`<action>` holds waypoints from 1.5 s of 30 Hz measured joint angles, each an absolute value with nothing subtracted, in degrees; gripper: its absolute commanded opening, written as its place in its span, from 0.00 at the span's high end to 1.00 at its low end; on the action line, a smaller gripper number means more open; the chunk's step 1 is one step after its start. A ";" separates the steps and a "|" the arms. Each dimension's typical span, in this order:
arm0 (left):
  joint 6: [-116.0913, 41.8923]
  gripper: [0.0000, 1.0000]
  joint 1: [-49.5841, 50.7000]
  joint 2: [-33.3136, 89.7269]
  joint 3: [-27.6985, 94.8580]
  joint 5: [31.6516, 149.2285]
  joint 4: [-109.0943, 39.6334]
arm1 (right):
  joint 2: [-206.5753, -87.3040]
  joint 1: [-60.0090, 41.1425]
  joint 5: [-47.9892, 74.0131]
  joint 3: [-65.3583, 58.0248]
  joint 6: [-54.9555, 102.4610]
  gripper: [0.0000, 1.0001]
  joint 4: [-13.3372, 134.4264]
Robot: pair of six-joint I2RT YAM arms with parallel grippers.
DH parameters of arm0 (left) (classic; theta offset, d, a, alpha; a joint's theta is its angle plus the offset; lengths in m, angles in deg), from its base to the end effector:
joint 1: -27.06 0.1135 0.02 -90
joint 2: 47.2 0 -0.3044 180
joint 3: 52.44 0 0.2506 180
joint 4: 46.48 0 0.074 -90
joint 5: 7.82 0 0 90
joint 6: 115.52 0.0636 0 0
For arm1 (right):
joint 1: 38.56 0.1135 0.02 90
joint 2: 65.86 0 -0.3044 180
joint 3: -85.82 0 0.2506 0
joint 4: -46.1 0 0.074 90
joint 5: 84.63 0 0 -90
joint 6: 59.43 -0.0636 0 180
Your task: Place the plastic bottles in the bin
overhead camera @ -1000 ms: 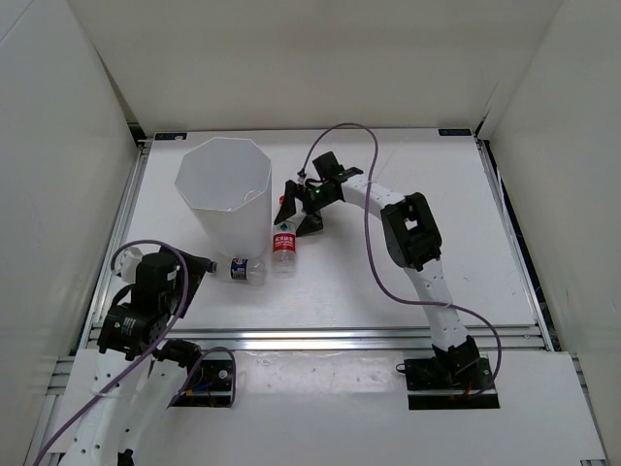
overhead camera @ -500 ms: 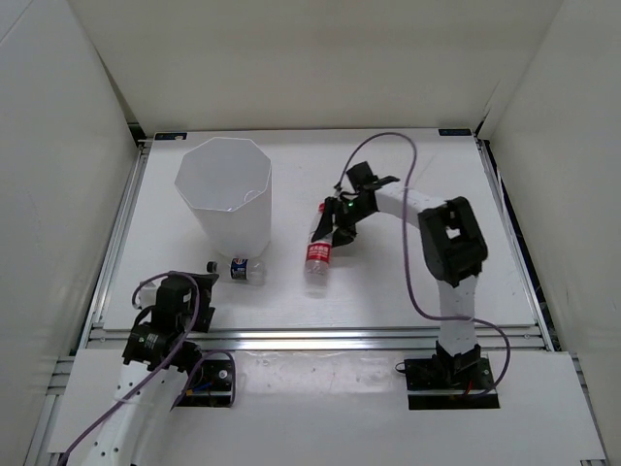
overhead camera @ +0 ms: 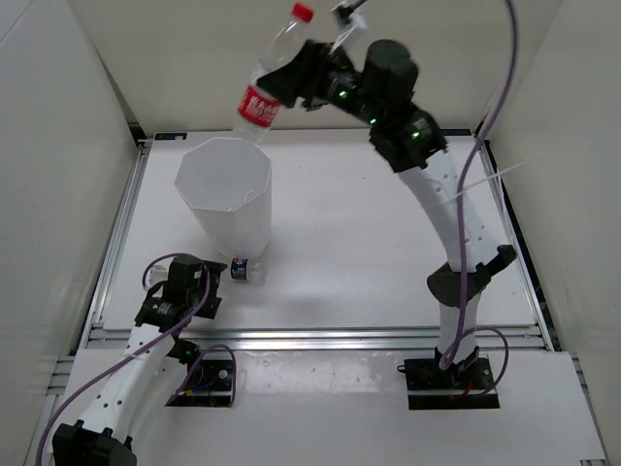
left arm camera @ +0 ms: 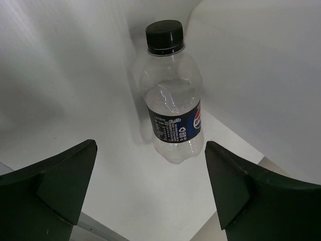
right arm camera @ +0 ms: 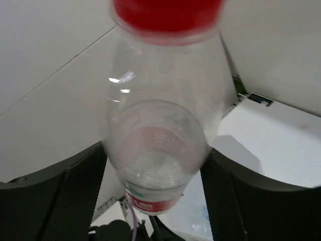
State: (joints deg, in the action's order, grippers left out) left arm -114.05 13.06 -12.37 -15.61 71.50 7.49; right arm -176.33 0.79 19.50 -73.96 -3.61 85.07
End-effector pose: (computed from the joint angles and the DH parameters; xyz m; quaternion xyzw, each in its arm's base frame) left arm 0.1044 -0.0139 0.1886 -0.5941 0.7308 -0.1980 0.2716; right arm 0.3175 0.2804 0.6130 -0.1230 0.6307 0.5193 0.5634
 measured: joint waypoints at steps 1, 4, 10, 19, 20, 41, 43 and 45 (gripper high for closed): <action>-113.59 0.00 13.06 -11.69 -15.39 71.79 7.23 | -176.97 2.87 18.41 -73.57 -2.84 0.06 83.39; -112.35 0.00 13.06 -9.84 -15.15 72.20 6.16 | -183.44 7.74 17.34 -77.24 0.68 0.00 82.10; -111.69 0.00 13.06 -7.82 -15.17 72.53 4.41 | -186.00 8.47 12.94 -64.12 6.58 0.00 91.70; -113.77 0.00 13.06 -3.52 -16.52 72.00 -1.08 | -162.85 0.27 9.88 -53.31 9.14 0.00 97.58; -113.96 0.00 13.06 -2.34 -16.55 71.92 -2.08 | -160.10 0.31 10.08 -53.28 9.44 0.00 97.64; -111.78 0.43 12.95 10.75 -17.60 77.23 -14.63 | -150.87 1.58 14.54 -35.93 12.11 0.00 107.48; -111.65 0.43 12.73 5.68 -18.91 79.24 -12.20 | -150.87 1.58 14.63 -35.93 12.24 0.00 107.50; -112.74 0.43 12.31 -3.32 -18.89 80.97 -6.34 | -150.87 1.58 14.78 -35.93 12.35 0.00 107.50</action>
State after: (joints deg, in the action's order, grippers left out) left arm -112.74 12.31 -3.32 -18.89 80.97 -6.34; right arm -150.87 1.58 14.78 -35.93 12.35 107.50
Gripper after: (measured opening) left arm 0.681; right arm 0.998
